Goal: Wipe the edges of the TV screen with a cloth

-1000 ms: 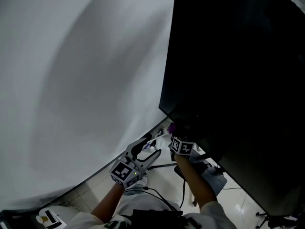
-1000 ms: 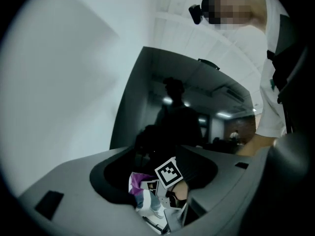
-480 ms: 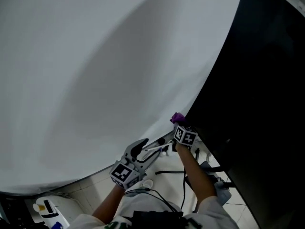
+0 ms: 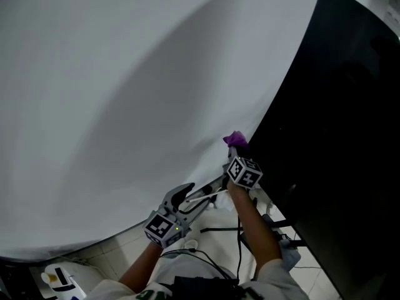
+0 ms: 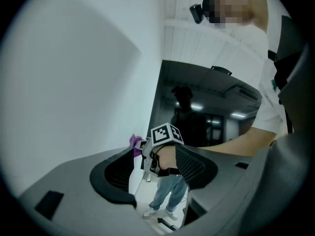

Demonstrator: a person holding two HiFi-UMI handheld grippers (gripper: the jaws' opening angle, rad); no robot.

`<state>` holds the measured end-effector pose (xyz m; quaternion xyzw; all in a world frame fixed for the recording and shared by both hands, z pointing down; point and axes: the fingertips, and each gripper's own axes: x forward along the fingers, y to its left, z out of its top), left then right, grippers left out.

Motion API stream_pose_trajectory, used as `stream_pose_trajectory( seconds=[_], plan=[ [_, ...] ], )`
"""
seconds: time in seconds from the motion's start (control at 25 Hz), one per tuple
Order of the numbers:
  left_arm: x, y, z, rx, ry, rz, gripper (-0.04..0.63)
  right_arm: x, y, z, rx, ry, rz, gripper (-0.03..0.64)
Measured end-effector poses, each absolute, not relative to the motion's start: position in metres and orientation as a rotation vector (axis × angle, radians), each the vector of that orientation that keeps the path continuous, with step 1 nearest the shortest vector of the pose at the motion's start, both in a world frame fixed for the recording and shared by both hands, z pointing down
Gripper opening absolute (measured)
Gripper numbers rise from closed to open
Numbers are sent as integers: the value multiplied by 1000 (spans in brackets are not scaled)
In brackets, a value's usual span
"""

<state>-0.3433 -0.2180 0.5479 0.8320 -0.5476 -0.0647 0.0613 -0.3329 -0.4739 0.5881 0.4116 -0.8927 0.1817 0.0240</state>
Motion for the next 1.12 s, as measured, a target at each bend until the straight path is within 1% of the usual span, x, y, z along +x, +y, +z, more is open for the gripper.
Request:
stream_pose_trajectory(
  seconds=[0.24,0.52,0.72,0.84,1.12],
  plan=[
    [-326,-234,529,2636,-1608,-163,244,-338,-480,494,1265,-2928,552,46],
    [-298,-233,519,2666,-1524,-215,244,-337,-480,377,1276,-3098,464,46],
    [-286,-227,517,2704,-1463,-211,244,-344,-475,287,1315,-3184,234,46],
    [-290,-225,511,2725,-1472,-216,244,-351,-475,239,1308,-3222,182,46],
    [-295,-228,497,2739,-1487,-263,244,-354,-479,161,1329,-3230,11,46]
  ],
)
